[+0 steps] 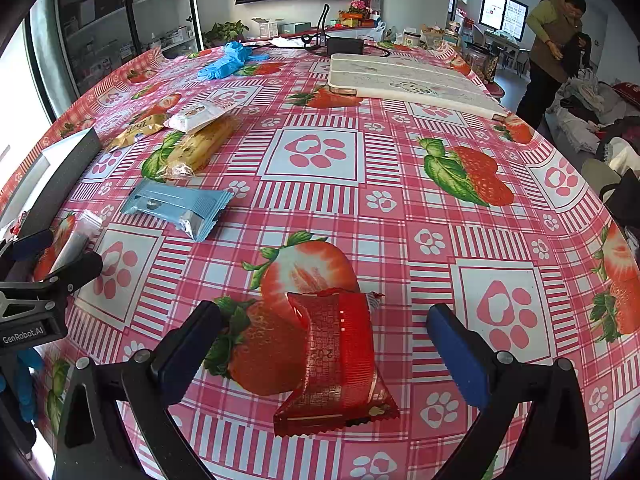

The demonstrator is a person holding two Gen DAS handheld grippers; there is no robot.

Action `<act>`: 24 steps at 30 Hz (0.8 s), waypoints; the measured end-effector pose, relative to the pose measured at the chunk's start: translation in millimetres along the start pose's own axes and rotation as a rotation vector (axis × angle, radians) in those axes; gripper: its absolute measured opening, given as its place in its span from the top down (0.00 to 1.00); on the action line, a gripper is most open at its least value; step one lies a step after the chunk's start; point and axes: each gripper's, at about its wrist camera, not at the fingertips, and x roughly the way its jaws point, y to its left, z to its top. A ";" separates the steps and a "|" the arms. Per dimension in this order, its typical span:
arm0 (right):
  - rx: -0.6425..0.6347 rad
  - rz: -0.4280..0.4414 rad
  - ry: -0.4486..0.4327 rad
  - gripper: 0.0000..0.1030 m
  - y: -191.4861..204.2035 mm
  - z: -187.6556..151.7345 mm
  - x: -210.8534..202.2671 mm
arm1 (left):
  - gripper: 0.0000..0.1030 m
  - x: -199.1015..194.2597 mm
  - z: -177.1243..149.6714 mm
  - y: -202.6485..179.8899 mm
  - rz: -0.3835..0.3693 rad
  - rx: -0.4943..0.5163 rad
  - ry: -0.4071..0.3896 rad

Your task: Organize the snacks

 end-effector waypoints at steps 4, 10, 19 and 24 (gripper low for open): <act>-0.009 0.004 0.010 0.00 0.2 1.4 0.8 | 0.00 -0.5 -0.6 -0.2 0.001 -0.001 0.004; -0.036 0.022 0.056 0.00 0.5 5.4 2.0 | 0.00 -1.3 -0.1 -1.8 -0.031 -0.015 0.082; -0.063 0.034 0.174 0.18 -3.0 14.2 0.4 | 0.59 -15.2 5.1 -25.5 -0.070 0.057 0.155; -0.044 0.034 0.173 0.66 -9.7 13.2 -9.1 | 0.82 -18.8 3.1 -35.9 -0.097 0.084 0.162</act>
